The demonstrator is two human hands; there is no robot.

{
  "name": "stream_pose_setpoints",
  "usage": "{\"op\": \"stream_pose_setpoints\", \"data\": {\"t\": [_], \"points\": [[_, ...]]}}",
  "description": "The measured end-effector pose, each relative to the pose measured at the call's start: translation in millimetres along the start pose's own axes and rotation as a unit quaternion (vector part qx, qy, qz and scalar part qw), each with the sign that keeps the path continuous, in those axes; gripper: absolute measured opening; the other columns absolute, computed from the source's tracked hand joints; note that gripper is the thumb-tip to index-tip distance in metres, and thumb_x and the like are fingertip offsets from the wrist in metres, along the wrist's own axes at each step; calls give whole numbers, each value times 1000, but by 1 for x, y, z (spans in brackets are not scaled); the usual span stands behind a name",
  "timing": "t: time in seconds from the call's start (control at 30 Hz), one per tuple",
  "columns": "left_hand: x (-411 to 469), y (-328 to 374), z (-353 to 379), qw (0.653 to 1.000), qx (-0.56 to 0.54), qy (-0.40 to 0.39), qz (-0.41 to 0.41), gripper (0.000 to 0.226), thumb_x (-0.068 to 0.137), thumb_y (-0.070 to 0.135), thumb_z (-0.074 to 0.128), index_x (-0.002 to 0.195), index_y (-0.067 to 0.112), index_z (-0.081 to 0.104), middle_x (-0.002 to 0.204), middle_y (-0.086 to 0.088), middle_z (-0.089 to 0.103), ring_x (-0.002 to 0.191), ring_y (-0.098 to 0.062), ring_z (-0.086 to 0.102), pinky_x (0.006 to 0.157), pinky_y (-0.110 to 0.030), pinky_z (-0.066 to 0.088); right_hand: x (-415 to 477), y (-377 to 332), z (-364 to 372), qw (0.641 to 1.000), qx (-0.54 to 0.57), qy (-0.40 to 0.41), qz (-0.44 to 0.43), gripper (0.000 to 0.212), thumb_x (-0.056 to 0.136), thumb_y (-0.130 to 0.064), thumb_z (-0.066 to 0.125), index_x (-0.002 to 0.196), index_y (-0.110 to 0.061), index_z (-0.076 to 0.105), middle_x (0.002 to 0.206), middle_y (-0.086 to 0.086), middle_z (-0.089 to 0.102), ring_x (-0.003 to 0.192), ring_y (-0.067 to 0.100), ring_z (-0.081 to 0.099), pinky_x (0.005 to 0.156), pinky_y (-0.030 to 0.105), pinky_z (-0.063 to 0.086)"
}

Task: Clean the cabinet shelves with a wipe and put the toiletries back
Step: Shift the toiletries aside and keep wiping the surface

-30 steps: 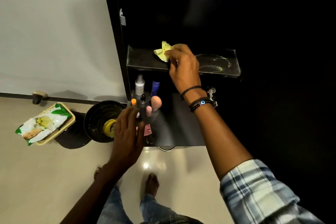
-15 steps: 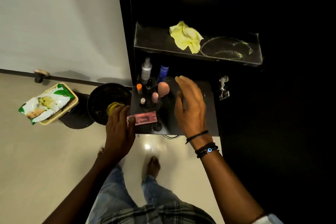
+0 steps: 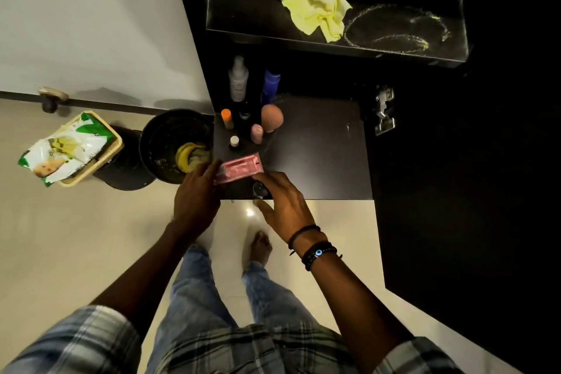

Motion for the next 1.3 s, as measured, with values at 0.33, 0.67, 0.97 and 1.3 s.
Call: {"op": "stream_pose_setpoints", "data": {"t": [0.33,0.67,0.97,1.3], "points": [[-26,77,-2,998,-47,-3,32,39,84,12,68,118,-1,55,101,-22,64,80,-38,63,62,-33,39,-3,62,-77,976,9,177,127,34,81,-7,67,113,-17,61,112,6,61,100,22,61,88,16,40],[31,199,47,996,-63,-27,52,53,95,39,50,133,4,41,126,-17,53,107,-30,58,86,-32,45,-12,125,-131,951,-97,185,227,34,83,-6,66,116,-12,58,117,15,54,96,36,61,81,38,52],[50,227,72,995,-65,-40,58,49,93,31,55,132,5,40,131,-19,46,109,-30,57,86,-33,49,-5,133,-131,954,-125,156,223,39,85,0,60,122,-11,54,121,15,53,99,35,62,85,38,52],[29,200,56,983,-161,-6,90,63,88,26,64,140,6,38,137,-18,45,121,-32,50,96,-34,45,-8,124,-141,953,-167,146,204,45,89,-20,63,132,-15,49,131,15,46,95,36,63,80,39,53]]}}
Point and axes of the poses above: each hand's wrist, its own x-axis towards the middle knuckle, its own z-axis out of the palm, y = z × x, the point moved 5 cm from there along x, towards the middle knuckle
